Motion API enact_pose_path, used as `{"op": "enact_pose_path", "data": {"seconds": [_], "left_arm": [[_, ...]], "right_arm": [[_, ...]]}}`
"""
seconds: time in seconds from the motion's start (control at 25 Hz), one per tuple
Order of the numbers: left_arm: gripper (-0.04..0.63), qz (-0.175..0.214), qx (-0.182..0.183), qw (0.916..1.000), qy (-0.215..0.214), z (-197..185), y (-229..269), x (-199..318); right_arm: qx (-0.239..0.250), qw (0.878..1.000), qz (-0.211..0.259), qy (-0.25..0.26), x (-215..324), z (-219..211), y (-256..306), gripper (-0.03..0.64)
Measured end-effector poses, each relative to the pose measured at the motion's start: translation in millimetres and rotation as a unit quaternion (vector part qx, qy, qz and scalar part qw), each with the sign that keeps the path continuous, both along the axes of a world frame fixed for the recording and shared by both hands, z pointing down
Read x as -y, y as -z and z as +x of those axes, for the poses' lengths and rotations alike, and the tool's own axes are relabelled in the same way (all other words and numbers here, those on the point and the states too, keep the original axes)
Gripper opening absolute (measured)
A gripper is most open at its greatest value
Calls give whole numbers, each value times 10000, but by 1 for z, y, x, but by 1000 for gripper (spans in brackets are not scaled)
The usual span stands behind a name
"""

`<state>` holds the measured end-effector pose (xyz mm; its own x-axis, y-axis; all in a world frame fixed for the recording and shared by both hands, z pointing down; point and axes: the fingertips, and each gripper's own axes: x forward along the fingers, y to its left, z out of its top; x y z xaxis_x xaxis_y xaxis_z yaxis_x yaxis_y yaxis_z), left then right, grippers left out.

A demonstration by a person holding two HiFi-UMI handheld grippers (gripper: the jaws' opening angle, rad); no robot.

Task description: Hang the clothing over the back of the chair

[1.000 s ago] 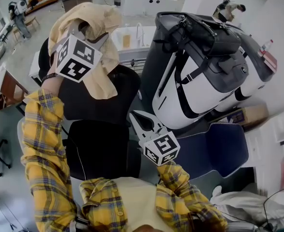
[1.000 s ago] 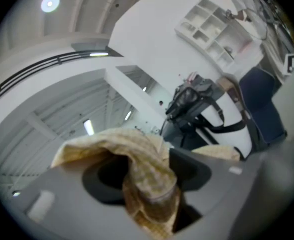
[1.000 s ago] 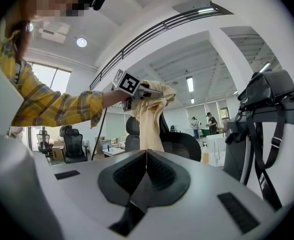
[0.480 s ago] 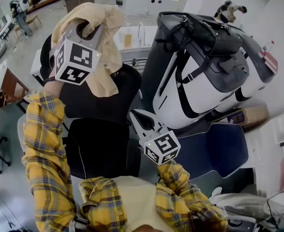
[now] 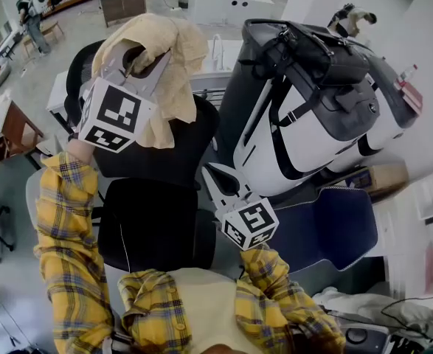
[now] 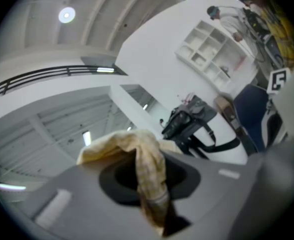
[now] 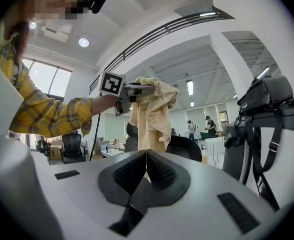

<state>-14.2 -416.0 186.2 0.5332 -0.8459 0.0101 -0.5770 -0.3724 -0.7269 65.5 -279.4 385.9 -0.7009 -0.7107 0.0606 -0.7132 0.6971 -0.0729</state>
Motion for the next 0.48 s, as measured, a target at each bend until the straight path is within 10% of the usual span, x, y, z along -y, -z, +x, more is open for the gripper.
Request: {"op": "enact_pose_path", "data": {"seconds": [0.48], "left_arm": [[77,-236,132,9937,-1086,17,-22,-61]], "right_arm": [[-170,9963,718,-441,15,35,44,15]]}}
